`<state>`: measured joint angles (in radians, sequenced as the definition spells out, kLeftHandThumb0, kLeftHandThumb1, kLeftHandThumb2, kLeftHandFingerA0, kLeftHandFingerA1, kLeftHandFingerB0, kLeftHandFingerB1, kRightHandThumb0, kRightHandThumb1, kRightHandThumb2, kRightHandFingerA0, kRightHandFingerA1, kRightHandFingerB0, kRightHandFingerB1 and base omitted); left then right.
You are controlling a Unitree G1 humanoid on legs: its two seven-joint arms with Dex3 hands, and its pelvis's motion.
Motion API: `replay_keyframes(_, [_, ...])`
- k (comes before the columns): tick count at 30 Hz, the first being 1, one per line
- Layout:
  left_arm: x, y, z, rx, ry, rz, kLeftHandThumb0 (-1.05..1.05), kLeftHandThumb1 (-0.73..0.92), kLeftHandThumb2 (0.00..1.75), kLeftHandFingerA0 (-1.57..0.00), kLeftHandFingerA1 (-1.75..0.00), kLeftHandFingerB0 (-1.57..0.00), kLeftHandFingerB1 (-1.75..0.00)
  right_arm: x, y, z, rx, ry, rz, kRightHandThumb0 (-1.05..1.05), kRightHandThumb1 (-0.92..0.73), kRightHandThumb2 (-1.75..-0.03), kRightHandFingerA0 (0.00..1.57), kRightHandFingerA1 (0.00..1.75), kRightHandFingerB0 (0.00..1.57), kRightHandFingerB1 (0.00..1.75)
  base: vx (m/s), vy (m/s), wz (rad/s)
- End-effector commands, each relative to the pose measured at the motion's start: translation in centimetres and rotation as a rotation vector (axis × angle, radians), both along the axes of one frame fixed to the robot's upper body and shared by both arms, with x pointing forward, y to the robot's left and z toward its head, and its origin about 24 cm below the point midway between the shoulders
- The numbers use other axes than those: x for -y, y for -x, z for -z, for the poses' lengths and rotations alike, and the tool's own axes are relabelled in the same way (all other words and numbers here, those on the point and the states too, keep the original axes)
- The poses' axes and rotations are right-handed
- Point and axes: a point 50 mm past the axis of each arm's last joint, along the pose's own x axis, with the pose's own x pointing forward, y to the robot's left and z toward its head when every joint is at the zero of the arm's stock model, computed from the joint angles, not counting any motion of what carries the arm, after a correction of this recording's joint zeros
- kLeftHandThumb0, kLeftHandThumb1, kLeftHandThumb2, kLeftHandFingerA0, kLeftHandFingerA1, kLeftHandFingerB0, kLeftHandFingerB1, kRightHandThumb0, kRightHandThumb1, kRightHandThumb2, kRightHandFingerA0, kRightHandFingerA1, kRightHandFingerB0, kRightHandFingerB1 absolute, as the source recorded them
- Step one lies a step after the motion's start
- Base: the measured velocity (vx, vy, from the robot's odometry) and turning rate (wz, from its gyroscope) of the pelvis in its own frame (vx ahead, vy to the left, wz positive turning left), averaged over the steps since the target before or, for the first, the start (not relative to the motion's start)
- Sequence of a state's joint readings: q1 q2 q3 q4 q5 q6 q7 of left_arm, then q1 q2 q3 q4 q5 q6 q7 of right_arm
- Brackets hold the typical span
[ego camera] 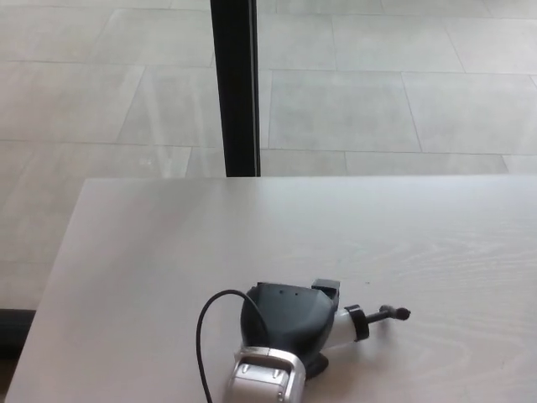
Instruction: The robot uses its left hand to lift the air pump kept on the middle of the desk and use the right hand to pull out the handle
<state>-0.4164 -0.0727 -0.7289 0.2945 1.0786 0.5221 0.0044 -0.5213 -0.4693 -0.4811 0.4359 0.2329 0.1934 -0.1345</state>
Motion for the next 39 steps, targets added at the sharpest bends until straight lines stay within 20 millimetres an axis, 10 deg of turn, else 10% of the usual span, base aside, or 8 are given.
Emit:
replay_keyframes(1, [-1.8, -1.6, -3.4, 0.211, 0.317, 0.098, -0.11, 0.75, 0.92, -0.69, -1.75, -0.53, -1.57, -2.3, 0.3, -0.9, -0.010, 0.157, -0.130, -0.42, -0.62, -0.97, 0.75, 0.93, 0.46, 0.58, 0.00, 0.000, 0.00])
replay_keyframes(5, [-2.1, -2.2, -5.2, 0.265, 0.377, 0.131, -0.14, 0.58, 1.13, -1.13, -1.47, -0.87, -1.30, -3.9, 0.3, -0.6, -0.025, 0.224, -0.235, -0.40, -0.74, -0.62, 0.76, 1.04, 0.52, 0.46, 0.00, 0.000, 0.00])
replay_keyframes(7, [-2.3, -2.5, -6.0, 0.351, 0.431, 0.166, -0.07, 0.52, 1.21, -0.79, -1.75, -0.69, -1.62, -5.3, 0.2, -0.4, -0.070, 0.312, -0.316, -0.39, -0.72, -0.61, 0.74, 1.02, 0.52, 0.44, 0.00, 0.000, 0.00])
replay_keyframes(26, [-2.9, -3.2, -8.5, 0.432, 0.515, 0.183, -0.09, 0.50, 1.18, -0.87, -1.75, -0.71, -1.63, -12.9, -0.4, 3.1, -0.314, 0.781, -0.797, -0.53, -0.45, -0.79, 0.48, 0.76, 0.30, 0.47, 0.00, 0.000, 0.00])
replay_keyframes(27, [-2.9, -3.2, -8.8, 0.436, 0.515, 0.182, -0.15, 0.48, 1.17, -1.20, -1.43, -0.96, -1.28, -13.3, -0.5, 3.2, -0.326, 0.836, -0.824, -0.49, -0.55, -0.57, 0.40, 0.74, 0.33, 0.34, 0.00, 0.000, 0.00])
replay_keyframes(28, [-2.9, -3.2, -8.8, 0.438, 0.530, 0.184, -0.09, 0.50, 1.19, -0.90, -1.75, -0.74, -1.60, -13.6, -0.5, 3.3, -0.337, 0.879, -0.843, -0.52, -0.55, -0.57, 0.36, 0.71, 0.31, 0.33, 0.00, 0.000, 0.00])
replay_keyframes(29, [-2.9, -3.3, -8.9, 0.434, 0.547, 0.185, -0.14, 0.50, 1.16, -1.21, -1.44, -0.98, -1.28, -14.1, -0.6, 3.2, -0.343, 0.922, -0.860, -0.52, -0.55, -0.57, 0.31, 0.68, 0.30, 0.33, 0.00, 0.000, 0.00])
replay_keyframes(39, [-2.3, -3.4, -9.5, 0.459, 0.551, 0.215, -0.14, 0.51, 1.09, -0.87, -1.75, -0.69, -1.61, -17.6, -0.9, 3.7, -0.363, 1.123, -0.942, -0.55, -0.39, -0.73, 0.18, 0.57, 0.15, 0.42, 0.00, 0.000, 0.00])
